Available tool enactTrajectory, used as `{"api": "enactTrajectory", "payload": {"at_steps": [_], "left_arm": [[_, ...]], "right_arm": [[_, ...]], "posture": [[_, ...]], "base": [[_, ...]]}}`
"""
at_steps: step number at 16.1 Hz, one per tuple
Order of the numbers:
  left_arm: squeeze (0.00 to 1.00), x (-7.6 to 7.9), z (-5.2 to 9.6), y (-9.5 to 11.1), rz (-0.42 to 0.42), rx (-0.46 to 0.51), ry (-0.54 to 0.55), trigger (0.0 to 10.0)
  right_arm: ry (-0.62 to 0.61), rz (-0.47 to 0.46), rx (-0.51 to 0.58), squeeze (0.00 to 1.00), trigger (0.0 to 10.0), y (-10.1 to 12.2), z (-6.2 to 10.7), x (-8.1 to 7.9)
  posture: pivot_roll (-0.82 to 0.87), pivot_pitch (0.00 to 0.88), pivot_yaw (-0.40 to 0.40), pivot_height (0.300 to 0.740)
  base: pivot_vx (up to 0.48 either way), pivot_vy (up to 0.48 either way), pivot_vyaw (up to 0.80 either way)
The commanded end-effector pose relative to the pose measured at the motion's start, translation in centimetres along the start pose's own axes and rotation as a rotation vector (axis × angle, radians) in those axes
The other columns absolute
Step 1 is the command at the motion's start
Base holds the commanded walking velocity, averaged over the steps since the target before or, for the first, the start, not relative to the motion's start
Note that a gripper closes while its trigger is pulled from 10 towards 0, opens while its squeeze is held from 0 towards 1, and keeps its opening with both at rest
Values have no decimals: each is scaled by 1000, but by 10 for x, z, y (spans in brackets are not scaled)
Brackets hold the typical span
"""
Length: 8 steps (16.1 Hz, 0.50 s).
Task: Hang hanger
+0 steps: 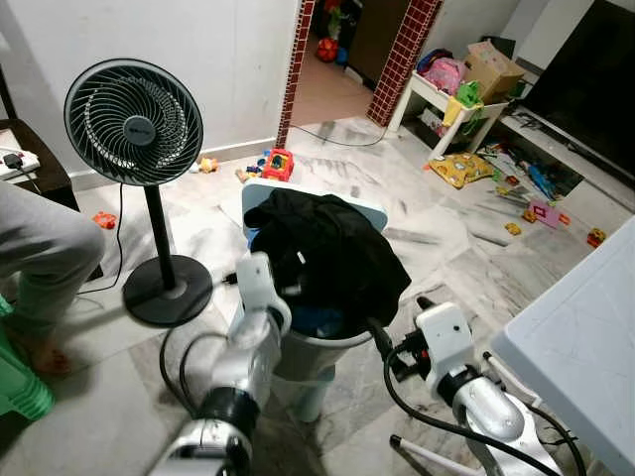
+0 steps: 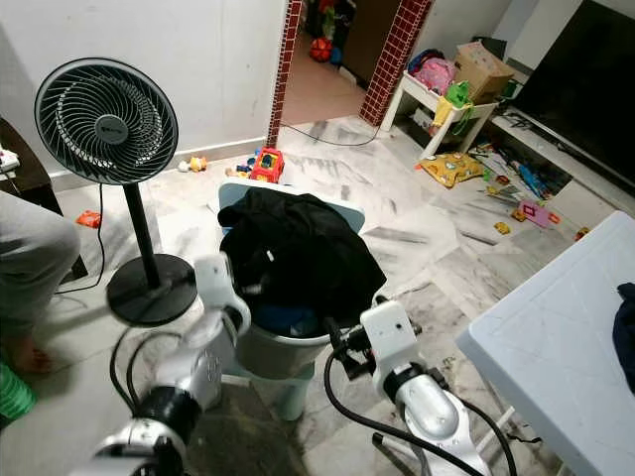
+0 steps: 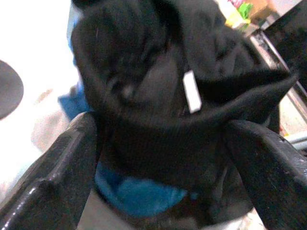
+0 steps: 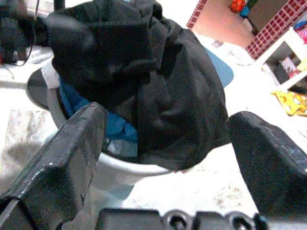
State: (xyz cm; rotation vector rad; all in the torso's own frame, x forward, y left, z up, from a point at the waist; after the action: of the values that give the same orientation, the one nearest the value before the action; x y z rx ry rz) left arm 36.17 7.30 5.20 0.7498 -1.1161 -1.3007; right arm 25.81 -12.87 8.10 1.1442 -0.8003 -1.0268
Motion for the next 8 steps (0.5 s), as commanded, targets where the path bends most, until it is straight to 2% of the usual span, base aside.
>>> {"api": "enactTrajectory", "payload": {"at_steps": [1, 8], "left_arm": [[0, 18, -3, 3, 10, 4, -41, 10000], [0, 17, -9, 11, 26, 15, -25, 10000]], "right_arm": [[-26, 15, 15, 0, 10000, 6, 4, 7], [-29, 20, 7, 0, 10000, 7, 9, 8]], "posture": [[35, 71, -222, 740], [12, 79, -232, 740]], "base": [[0, 0, 0], [0, 0, 0]]}}
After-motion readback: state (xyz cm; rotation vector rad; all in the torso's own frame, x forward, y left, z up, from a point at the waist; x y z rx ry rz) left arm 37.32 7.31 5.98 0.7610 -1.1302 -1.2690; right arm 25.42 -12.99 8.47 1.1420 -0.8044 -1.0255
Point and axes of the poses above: a point about 5 cm out from each wrist's last joint towards the gripper, its own z axis pointing back from the gripper into the wrist, its own y axis along the axis of the wrist's last joint, x = y × z, the point moved 3 cm from there along -z, pointing out of the wrist towards the gripper, and after that the axes turned 9 degrees about -z, right-handed, at the moved point
